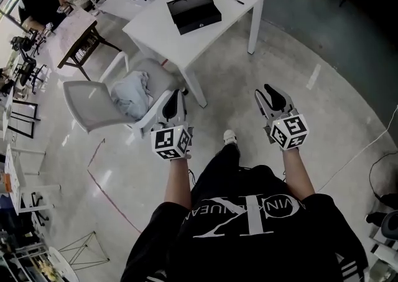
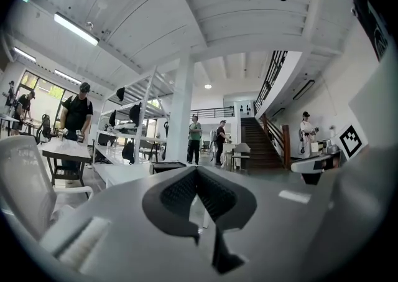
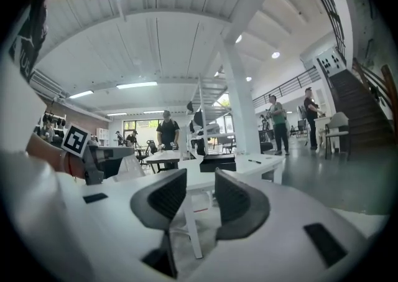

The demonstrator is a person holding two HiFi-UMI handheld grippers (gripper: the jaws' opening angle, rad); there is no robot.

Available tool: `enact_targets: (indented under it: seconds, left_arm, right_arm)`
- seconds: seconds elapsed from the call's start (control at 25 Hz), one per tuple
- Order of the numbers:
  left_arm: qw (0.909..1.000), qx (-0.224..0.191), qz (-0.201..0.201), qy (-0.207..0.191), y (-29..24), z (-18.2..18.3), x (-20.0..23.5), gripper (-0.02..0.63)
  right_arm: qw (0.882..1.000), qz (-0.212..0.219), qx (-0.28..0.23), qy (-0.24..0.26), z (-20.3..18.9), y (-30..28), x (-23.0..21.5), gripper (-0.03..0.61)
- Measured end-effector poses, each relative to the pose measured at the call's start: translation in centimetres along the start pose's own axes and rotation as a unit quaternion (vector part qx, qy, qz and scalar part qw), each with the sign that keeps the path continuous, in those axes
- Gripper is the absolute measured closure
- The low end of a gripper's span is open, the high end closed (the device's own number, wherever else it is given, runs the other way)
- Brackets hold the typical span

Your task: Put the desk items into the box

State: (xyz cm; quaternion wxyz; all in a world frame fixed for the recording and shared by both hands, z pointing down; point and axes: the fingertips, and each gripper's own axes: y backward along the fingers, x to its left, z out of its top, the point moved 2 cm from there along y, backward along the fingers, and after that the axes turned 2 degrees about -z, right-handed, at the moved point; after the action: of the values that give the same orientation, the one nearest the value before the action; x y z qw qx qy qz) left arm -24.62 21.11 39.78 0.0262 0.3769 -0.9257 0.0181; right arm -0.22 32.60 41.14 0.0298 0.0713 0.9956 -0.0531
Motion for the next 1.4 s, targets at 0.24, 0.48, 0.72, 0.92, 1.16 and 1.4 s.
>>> enact_targets:
  seconds: [0.24,0.48,0.72,0.92,1.16,1.4]
  left_arm:
    - [0.9997,0.009,-0.02,0.007,-5.5,-1.0,-0.5,0.604]
    - [0.9992,0.014,-0.034,0.012,-10.9,-0.8,-0.5,0.604]
    - [0.9987,0.022,-0.045,0.014,-15.8,-0.9,-0.1,0.604]
    - [0.9985,0.027,-0.044,0.017,-19.4,-1.1,1.1,0.604]
    - [0.9986,0.03,-0.041,0.017,-23.7,-1.7,2.8,0.604]
    - [0.9986,0.028,-0.043,0.011,-27.2,-1.7,3.9,0.604]
  right_arm:
    - [1.0,-0.016,0.007,-0.008,-0.2,-2.1,-4.1,0.471]
    - [0.999,-0.029,0.015,-0.013,0.4,-4.7,-7.9,0.471]
    - [0.999,-0.036,0.023,-0.021,0.6,-7.8,-11.2,0.471]
    - [0.999,-0.032,0.032,-0.022,0.7,-11.1,-13.2,0.471]
    - [0.999,-0.025,0.035,-0.023,0.7,-15.5,-15.6,0.471]
    - [0.999,-0.021,0.028,-0.025,0.8,-19.2,-17.5,0.471]
